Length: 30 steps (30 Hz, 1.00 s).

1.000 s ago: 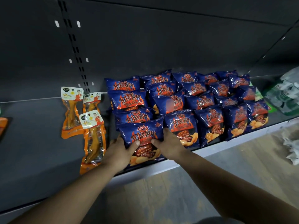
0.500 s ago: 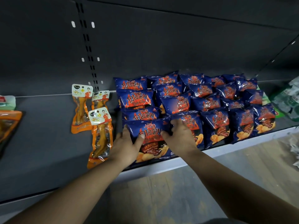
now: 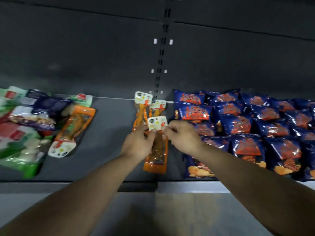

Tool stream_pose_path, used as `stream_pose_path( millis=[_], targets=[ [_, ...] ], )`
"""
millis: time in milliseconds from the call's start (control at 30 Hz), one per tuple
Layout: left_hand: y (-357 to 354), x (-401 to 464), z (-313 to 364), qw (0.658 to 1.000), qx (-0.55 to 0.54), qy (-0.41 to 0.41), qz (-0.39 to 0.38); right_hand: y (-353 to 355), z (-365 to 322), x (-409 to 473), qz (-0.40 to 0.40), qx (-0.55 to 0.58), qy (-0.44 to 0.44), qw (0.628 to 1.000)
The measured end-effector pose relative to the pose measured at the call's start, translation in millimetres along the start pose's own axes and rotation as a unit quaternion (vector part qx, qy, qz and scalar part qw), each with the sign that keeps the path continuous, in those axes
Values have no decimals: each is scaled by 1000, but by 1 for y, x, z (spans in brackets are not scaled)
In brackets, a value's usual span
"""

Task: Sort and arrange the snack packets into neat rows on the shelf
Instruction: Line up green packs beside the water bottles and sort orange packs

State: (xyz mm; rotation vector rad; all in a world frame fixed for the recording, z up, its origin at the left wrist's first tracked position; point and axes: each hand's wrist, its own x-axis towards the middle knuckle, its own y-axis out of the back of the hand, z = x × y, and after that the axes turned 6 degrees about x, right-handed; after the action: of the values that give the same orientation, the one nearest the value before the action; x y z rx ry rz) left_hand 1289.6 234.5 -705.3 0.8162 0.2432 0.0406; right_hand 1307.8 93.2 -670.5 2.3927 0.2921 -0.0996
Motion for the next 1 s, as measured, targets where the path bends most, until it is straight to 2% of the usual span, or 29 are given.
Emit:
stream_pose_path(
  millis=[200, 467, 567, 633, 767, 867, 1000],
  targets=[
    [50, 8, -68, 994, 17, 99, 40, -61, -41, 28, -114, 3, -6, 993],
    [109, 22, -138, 974, 6, 170, 148, -129, -98, 59, -243, -72, -35, 967],
    [128, 29, -154, 963, 17, 189, 193, -147, -111, 71, -254, -81, -55, 962],
    [137, 34, -165, 958, 54, 219, 175, -159, -114, 73, -236, -63, -76, 967],
    [130, 43, -184, 952, 119, 267, 90, -182, -109, 66, -231, -39, -95, 967],
    [116, 47, -187, 947, 149, 278, 67, -185, -107, 59, -247, -68, -87, 963],
    [107, 54, -188, 945, 139, 291, 57, -180, -104, 58, -226, -51, -97, 968]
  ],
)
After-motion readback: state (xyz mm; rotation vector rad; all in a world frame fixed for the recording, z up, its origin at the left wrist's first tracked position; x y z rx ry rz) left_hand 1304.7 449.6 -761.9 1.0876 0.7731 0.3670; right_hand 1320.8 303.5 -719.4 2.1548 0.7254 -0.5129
